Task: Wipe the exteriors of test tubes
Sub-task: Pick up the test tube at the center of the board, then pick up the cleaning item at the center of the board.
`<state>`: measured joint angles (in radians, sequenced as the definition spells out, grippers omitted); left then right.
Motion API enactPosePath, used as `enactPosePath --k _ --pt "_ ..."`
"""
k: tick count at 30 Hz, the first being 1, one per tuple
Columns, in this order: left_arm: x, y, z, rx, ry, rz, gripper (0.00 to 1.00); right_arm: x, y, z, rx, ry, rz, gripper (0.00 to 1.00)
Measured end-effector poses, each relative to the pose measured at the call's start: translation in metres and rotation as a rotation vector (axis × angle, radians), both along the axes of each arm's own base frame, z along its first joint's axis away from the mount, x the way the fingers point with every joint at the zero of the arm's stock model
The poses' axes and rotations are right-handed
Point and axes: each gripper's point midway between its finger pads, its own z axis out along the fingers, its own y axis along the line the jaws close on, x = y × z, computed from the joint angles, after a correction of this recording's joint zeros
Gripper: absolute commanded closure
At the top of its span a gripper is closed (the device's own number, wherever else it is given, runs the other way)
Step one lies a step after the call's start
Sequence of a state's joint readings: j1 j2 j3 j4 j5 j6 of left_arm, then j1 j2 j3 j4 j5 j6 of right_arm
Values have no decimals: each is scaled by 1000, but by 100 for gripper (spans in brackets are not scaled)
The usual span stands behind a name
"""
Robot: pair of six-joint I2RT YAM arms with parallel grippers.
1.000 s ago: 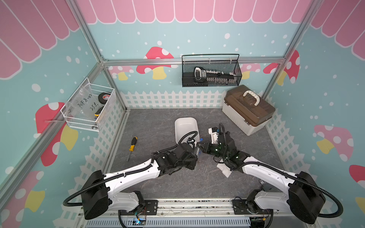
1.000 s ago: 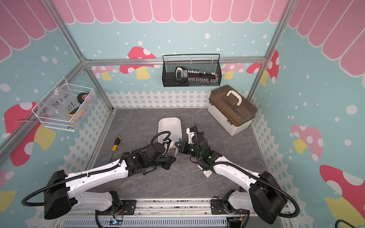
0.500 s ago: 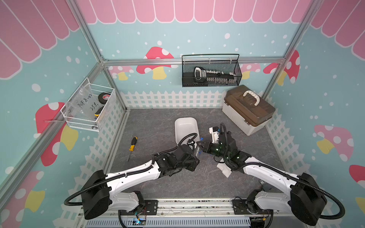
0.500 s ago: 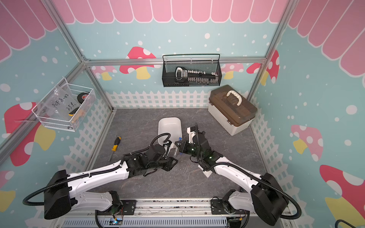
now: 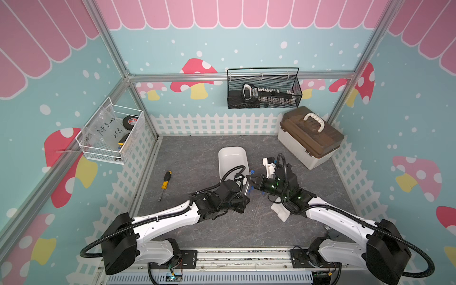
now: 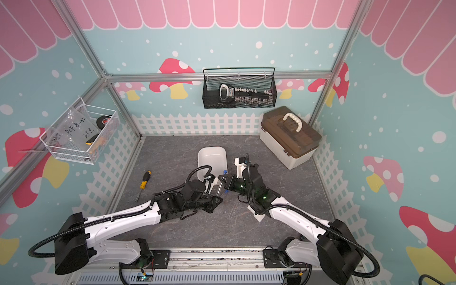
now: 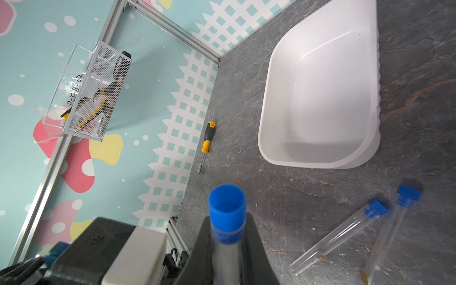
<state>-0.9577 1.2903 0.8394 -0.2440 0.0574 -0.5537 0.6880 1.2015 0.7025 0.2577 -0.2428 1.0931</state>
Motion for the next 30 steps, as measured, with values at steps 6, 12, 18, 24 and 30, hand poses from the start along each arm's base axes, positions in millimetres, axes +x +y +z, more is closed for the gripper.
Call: enactPosePath --k 6,12,18,24,30 --pt "-1 1 -3 -10 0 0 92 -1 0 -3 -6 6 1 85" --pt "4 8 -3 -18 0 40 92 -1 -5 -4 -23 5 -16 50" --pt "15 18 -5 -19 14 92 92 -12 -33 1 -114 -12 -80 44" --pt "19 25 -9 -11 20 112 92 -22 -85 -8 -295 3 -200 43" --pt "17 27 -3 -23 14 108 92 -16 -146 -71 -525 181 -317 47"
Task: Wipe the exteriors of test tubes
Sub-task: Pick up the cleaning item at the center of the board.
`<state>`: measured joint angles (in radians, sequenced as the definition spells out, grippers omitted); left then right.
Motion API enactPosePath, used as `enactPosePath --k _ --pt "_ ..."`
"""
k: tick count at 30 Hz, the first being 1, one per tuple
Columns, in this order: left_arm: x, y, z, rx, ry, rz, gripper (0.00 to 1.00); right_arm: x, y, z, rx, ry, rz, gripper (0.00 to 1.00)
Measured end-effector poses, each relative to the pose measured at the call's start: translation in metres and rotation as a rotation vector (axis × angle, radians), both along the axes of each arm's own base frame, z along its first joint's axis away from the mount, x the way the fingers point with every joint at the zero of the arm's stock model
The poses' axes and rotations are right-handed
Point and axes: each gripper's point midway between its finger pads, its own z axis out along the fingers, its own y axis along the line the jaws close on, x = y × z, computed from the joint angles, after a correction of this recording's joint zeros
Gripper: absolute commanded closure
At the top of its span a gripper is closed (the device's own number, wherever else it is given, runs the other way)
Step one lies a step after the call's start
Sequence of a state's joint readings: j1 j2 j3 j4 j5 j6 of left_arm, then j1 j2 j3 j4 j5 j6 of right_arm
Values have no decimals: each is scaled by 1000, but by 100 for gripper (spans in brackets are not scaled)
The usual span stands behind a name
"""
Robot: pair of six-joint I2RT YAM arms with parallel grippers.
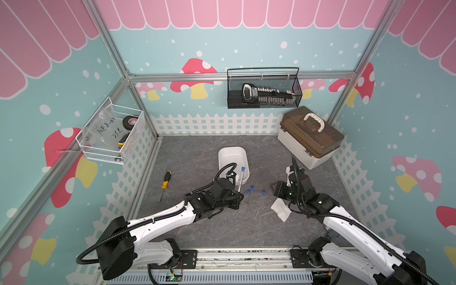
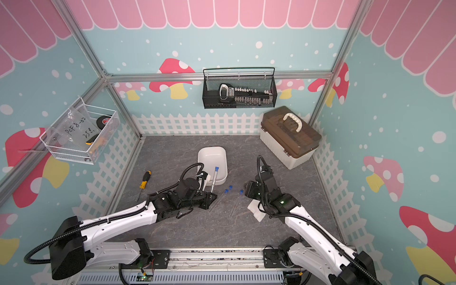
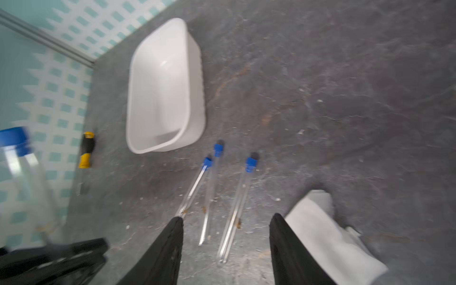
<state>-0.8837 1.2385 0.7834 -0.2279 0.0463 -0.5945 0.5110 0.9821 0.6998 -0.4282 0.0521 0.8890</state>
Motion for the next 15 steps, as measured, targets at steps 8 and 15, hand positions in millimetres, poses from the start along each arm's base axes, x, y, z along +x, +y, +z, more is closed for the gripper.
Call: enactPosePath --k 8,15 --pt "-1 0 1 -4 -1 -6 92 -10 -20 -83 -203 271 12 48" --pt "-3 1 -1 -1 4 -18 91 -10 -24 -111 -289 359 34 55"
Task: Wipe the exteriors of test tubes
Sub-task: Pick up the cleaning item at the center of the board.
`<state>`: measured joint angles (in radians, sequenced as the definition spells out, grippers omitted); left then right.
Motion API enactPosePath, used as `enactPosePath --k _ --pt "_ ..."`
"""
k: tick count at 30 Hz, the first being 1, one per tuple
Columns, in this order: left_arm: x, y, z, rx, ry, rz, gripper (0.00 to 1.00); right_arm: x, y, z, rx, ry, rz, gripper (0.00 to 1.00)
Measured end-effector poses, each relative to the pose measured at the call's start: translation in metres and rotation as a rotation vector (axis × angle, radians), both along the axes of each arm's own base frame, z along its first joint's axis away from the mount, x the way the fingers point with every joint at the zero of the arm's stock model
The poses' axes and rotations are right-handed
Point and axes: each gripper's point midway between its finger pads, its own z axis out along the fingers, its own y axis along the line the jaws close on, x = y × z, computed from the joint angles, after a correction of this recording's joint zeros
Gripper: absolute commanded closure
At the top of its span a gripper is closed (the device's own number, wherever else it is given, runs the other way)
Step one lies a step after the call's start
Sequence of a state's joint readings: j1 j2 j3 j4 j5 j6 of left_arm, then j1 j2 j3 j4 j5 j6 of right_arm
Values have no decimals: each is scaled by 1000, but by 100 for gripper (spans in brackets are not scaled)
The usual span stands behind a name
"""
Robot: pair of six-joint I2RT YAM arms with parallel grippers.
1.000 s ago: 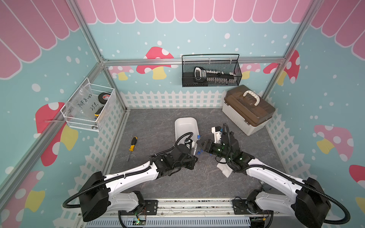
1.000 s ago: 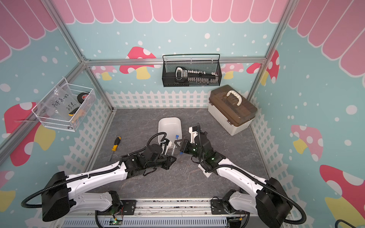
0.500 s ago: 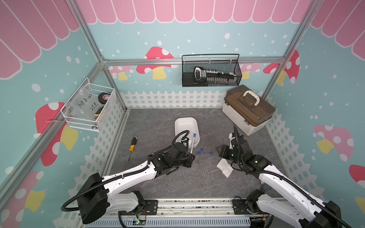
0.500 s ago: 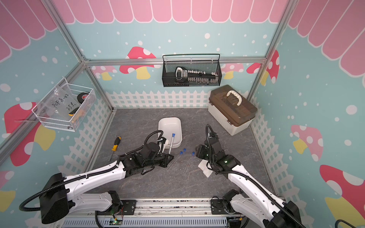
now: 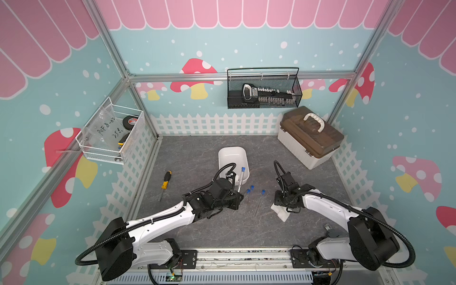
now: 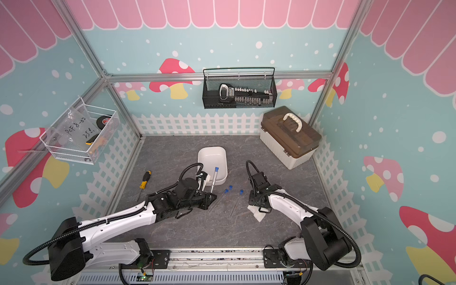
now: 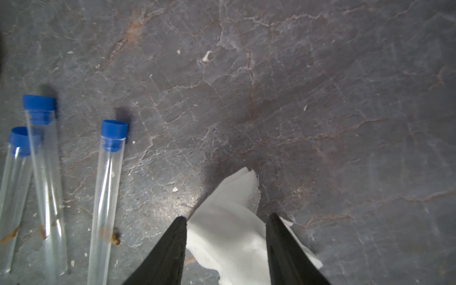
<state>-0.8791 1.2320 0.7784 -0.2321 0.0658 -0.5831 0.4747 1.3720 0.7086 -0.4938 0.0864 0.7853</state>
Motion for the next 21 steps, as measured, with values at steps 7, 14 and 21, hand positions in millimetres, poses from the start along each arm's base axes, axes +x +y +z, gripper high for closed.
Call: enactPosePath --k 7,14,21 --pt "-2 -1 0 -2 2 -16 92 4 2 -6 -15 4 27 100" --pt "-4 -3 0 -7 9 -31 91 9 15 36 86 -109 69 100" --pt "-7 -10 -10 0 45 -64 91 14 48 158 331 -383 203 100"
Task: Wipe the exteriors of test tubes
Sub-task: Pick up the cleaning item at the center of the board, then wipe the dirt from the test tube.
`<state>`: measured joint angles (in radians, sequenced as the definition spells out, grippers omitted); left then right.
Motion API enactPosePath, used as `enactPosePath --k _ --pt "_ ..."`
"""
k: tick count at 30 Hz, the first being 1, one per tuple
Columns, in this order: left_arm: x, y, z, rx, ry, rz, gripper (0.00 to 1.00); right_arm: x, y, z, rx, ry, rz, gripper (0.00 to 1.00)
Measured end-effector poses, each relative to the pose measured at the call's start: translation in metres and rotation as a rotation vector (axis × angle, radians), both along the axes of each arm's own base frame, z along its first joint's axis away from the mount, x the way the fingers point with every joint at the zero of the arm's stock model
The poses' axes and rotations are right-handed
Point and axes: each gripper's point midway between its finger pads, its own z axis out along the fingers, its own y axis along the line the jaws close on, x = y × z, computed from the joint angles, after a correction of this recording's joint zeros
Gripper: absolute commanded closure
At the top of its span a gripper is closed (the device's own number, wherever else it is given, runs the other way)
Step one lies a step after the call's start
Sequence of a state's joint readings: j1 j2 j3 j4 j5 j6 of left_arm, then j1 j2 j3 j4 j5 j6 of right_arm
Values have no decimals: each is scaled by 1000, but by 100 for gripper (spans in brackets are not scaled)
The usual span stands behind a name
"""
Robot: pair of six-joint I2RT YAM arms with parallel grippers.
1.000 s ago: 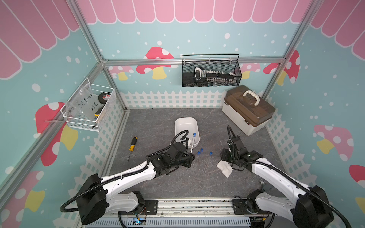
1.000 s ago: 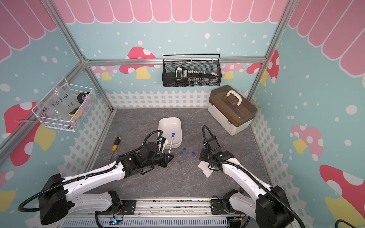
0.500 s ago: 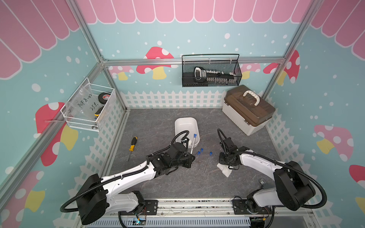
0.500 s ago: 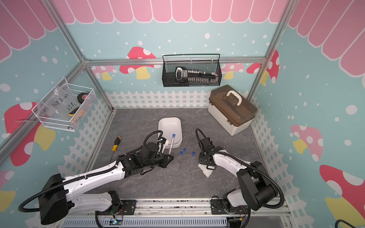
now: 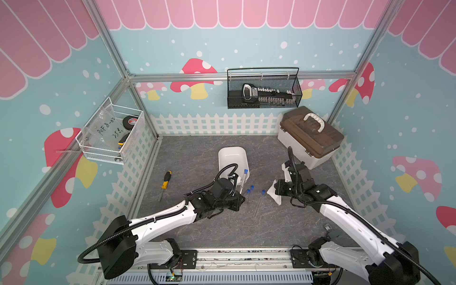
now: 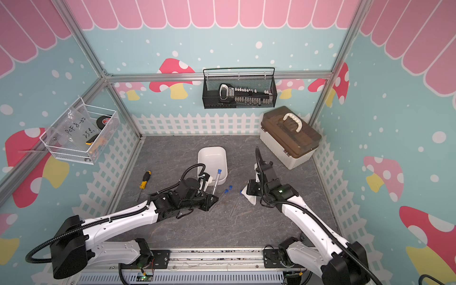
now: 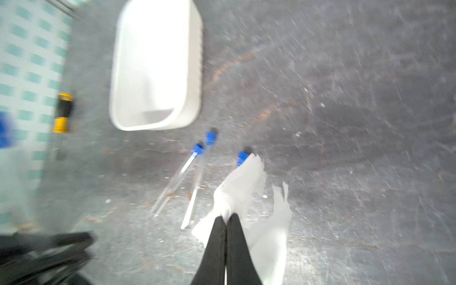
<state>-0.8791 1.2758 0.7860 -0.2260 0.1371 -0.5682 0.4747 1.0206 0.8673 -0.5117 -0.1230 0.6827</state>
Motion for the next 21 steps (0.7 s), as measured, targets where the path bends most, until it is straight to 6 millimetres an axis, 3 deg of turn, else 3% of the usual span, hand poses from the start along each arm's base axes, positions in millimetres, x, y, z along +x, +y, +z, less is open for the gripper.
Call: enactPosePath --k 3,6,8,10,21 --pt "1 -7 -4 4 18 -20 91 -6 12 53 102 -104 68 100" --pt "3 -14 -4 2 22 -37 91 -9 23 89 170 -163 123 100" --pt "5 -19 -2 -3 21 -48 91 -9 30 102 204 -183 154 100" --pt "6 -23 0 -11 21 -57 91 -7 36 104 227 -186 176 100" --pt "3 -44 20 -76 -4 -109 91 3 76 79 247 -115 247 100"
